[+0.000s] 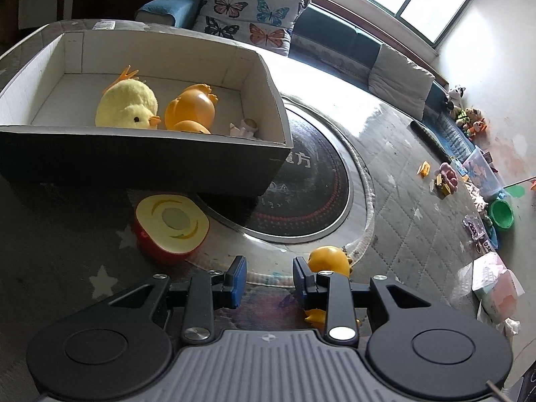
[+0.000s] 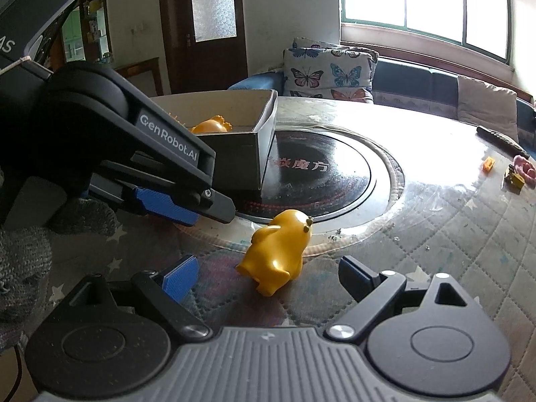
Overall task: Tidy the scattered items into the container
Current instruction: 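Lower both open tools around the small orange duck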
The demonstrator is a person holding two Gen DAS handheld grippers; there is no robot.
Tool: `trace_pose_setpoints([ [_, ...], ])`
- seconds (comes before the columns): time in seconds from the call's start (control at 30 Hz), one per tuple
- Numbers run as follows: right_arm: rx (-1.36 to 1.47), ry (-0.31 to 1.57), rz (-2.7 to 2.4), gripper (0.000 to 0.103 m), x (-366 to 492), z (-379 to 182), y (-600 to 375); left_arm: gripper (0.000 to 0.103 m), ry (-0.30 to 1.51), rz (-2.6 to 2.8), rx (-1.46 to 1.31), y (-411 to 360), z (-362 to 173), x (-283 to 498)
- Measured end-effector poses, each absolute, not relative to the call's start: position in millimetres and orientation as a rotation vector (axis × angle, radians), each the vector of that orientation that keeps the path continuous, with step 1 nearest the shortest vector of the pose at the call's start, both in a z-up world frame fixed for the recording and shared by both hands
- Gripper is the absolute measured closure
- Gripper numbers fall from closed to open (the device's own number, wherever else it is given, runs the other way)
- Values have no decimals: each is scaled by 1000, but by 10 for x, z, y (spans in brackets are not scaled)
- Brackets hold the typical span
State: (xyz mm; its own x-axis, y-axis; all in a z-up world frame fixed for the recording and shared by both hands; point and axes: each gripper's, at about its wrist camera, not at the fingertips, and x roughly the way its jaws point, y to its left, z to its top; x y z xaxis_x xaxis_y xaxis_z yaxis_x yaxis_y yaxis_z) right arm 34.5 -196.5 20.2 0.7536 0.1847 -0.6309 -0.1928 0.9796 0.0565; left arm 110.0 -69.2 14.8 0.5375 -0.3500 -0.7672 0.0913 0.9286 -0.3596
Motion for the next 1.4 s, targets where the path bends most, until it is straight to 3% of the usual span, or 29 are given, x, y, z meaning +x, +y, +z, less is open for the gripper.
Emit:
trace_pose_setpoints([
  [0.73,35,700,198,21,349,148,-2054,70,987,-307,-265,-899,153,1180],
  [0.93,50,703,205,32,382,148,-2056,70,990,-332,-272,-936,188,1218],
  [1.4,61,717,230,46,455,115,-1990,67,1014,-409,-283,-1072,197,1339],
])
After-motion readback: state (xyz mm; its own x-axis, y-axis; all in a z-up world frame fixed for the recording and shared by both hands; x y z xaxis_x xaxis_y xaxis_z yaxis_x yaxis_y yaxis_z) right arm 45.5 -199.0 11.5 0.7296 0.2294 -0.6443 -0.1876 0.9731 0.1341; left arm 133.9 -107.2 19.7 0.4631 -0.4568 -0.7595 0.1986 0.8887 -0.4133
